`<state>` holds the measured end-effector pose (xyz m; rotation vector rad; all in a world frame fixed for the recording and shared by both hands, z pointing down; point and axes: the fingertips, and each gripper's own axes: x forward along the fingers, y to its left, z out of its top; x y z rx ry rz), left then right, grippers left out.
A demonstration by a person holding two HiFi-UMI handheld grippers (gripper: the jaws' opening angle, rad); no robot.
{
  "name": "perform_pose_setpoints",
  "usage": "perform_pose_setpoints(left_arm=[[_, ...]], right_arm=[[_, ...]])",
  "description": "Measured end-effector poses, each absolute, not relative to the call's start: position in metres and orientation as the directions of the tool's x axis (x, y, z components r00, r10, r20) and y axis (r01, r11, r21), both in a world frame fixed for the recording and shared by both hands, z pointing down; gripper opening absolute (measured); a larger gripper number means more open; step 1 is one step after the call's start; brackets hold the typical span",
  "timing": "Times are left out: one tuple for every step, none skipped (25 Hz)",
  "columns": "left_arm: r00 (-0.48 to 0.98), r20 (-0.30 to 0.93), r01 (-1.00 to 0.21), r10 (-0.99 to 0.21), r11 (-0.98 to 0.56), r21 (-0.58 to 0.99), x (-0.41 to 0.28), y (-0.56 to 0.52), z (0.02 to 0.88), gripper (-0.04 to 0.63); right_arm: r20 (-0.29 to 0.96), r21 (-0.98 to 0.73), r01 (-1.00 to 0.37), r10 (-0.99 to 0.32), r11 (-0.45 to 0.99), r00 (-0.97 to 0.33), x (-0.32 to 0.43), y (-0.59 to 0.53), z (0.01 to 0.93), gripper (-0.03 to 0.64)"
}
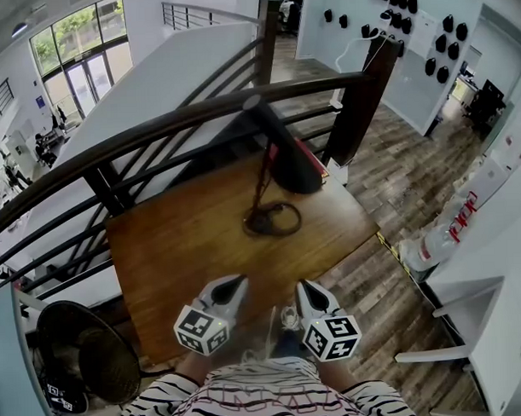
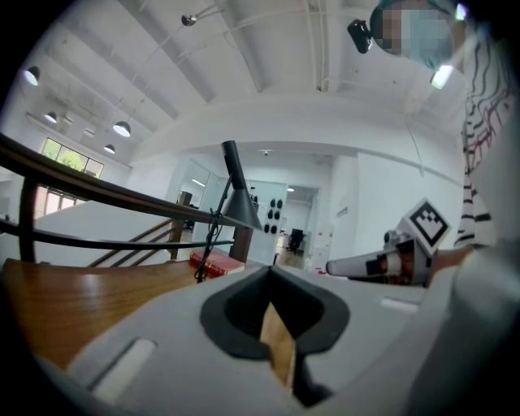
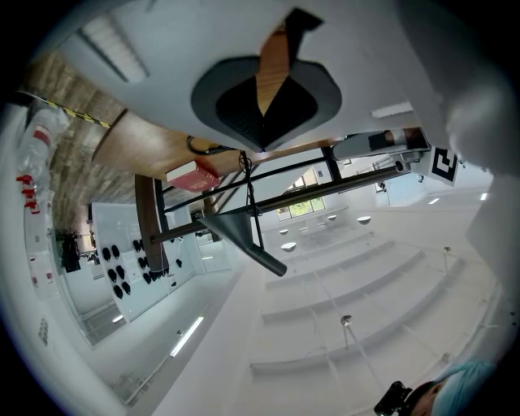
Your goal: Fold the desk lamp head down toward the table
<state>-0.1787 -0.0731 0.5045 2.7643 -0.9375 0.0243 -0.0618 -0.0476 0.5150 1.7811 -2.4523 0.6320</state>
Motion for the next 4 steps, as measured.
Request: perform_pose_setpoints(left_arm=[[0.795, 0.086, -0.603, -0.600, -0.771, 0.204, -0.1784, -0.0730, 0.5031, 0.003], [0.795, 0.085, -0.604, -0.601, -0.770, 0.204, -0.1782, -0.0727, 0.5015, 0.003], [0.795, 0.085, -0.605, -0.601, -0.770, 0.203, -0.1780, -0.0723, 0.4999, 0.003], [0.794, 0.084, -0.605, -0.602, -0.770, 0.203, -0.1780, -0.0718, 0.4982, 0.003]], right_arm=[[0.270, -0.297, -0.920, -0.902, 0.256, -0.338, -0.0614, -0.0474, 0.5133, 0.000], [0.269, -0.296, -0.920, -0.902, 0.257, -0.339, -0.0611, -0.0471, 0.5114, 0.000], [0.268, -0.296, -0.920, -0.902, 0.258, -0.339, -0.0609, -0.0468, 0.5095, 0.000], [0.268, -0.295, -0.920, -0.902, 0.258, -0.339, -0.0607, -0.0464, 0.5076, 0.000]])
